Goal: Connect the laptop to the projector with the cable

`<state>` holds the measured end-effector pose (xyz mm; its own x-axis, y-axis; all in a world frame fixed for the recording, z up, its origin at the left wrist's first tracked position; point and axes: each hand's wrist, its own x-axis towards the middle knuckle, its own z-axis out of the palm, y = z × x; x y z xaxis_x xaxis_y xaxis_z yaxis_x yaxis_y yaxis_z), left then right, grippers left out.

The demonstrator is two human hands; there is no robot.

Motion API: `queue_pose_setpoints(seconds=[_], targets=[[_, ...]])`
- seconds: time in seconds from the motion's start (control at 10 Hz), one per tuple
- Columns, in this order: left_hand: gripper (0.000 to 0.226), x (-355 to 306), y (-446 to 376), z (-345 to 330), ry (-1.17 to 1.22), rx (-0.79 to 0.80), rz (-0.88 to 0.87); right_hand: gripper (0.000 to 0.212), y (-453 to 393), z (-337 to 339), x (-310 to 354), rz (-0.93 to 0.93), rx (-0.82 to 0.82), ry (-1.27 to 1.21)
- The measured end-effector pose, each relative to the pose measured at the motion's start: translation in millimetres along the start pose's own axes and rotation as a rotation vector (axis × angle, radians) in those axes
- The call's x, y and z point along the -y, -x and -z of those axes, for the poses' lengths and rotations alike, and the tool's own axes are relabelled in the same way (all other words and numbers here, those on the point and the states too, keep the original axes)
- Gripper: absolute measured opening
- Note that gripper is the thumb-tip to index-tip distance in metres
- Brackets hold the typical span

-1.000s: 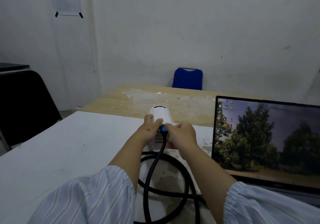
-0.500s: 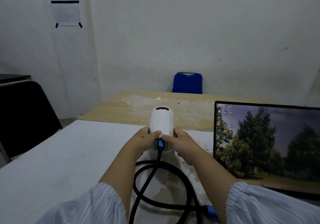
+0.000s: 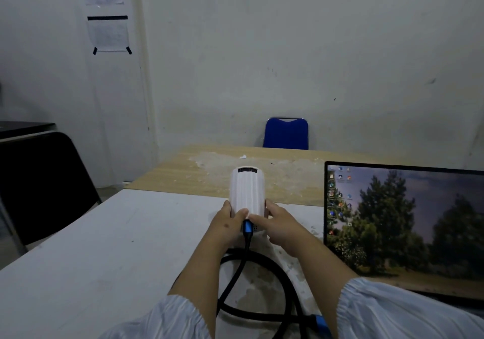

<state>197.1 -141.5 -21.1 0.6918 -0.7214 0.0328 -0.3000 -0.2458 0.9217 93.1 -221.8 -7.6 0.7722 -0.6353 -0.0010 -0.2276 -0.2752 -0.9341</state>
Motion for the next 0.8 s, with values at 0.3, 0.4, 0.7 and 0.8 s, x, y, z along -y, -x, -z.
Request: queue_pose_setpoints(seconds=[0.3, 0.4, 0.7, 0.8], targets=[[0.046, 1.4, 8.5, -6.6, -0.029, -0.066, -0.018, 0.060, -0.2, -3.8, 2.2, 0.011, -0.041, 0.144], [0.041, -2.3, 9.9, -7.2, -0.019, -0.090, 0.005, 0.055, 1.1, -5.4, 6.2, 0.000, -0.057, 0.187], [0.052, -24.5, 8.1, -7.2, -0.353, -0.207, -0.001, 0.054, 10.3, 11.8, 25.6, 0.078, -0.063, 0.359], [0.057, -50.4, 8.7, -7.3, -0.410, -0.216, -0.076, 0.057, 16.7, 26.8, 44.5, 0.110, -0.146, 0.392]])
